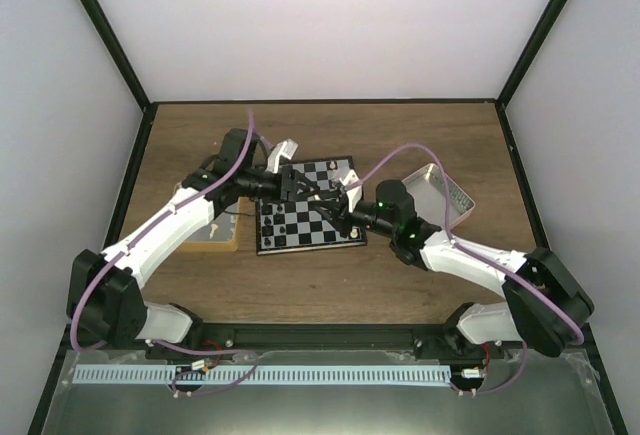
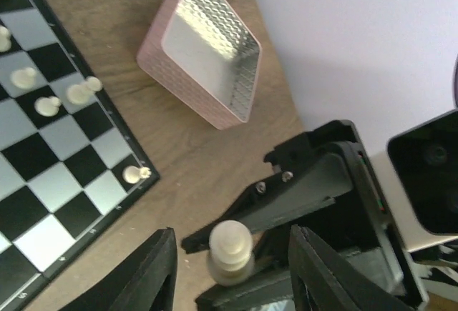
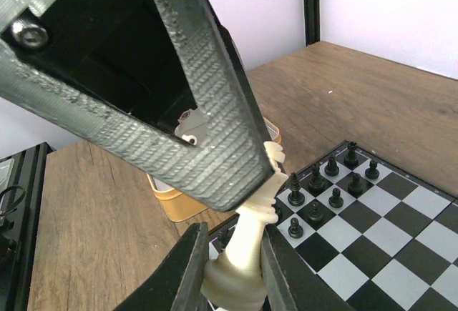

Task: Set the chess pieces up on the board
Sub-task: Place the chess piece on the chessboard.

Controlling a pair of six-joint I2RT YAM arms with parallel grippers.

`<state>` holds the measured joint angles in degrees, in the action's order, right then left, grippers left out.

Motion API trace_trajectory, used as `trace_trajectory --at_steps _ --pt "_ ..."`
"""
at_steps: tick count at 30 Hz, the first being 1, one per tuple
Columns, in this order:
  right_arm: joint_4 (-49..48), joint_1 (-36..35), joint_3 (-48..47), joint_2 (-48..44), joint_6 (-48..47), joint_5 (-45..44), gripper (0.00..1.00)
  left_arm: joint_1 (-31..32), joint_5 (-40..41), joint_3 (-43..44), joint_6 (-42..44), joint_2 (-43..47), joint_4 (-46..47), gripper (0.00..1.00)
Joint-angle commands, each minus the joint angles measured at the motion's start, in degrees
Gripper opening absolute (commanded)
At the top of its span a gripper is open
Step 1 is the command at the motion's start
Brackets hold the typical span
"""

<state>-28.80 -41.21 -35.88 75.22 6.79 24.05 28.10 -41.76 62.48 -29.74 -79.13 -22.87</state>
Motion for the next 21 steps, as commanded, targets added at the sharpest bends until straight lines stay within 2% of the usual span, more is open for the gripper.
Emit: trace_trajectory --at_steps 1,3,11,15,17,18,19,21 --pt "-2.62 0.29 0.97 -1.83 -3.76 0.29 0.12 -0.20 -7.56 0.21 1.18 0.95 0.89 0.43" --pt "-2.58 0.24 1.06 -1.87 -4.23 0.75 0.12 -0.15 -7.71 0.22 0.94 0.87 1.01 0.40" --pt "-1.98 0.30 1.70 -2.39 -7.32 2.83 0.14 -0.26 -9.41 0.84 -2.06 -1.54 2.82 0.39" --pt "-1.12 0.26 1.88 -2.78 -8.74 2.45 0.15 -0.26 -10.29 0.89 -1.45 -1.70 2.40 0.27" --pt "-1.04 0.25 1.82 -2.83 -8.68 2.12 0.17 -0.28 -10.03 0.86 -0.95 -1.84 1.70 0.16" --pt "-0.82 0.28 1.63 -2.73 -8.28 1.73 0.20 -0.24 -9.91 0.78 -0.85 -1.87 1.55 0.13" --pt "-0.38 0.26 1.41 -2.61 -7.60 1.10 0.28 -0.28 -9.51 0.77 -0.73 -1.90 1.61 0.11" --pt "1.12 0.21 0.64 -2.62 -5.41 -0.30 0.55 -0.29 -5.92 0.82 -0.17 -1.48 1.41 0.09"
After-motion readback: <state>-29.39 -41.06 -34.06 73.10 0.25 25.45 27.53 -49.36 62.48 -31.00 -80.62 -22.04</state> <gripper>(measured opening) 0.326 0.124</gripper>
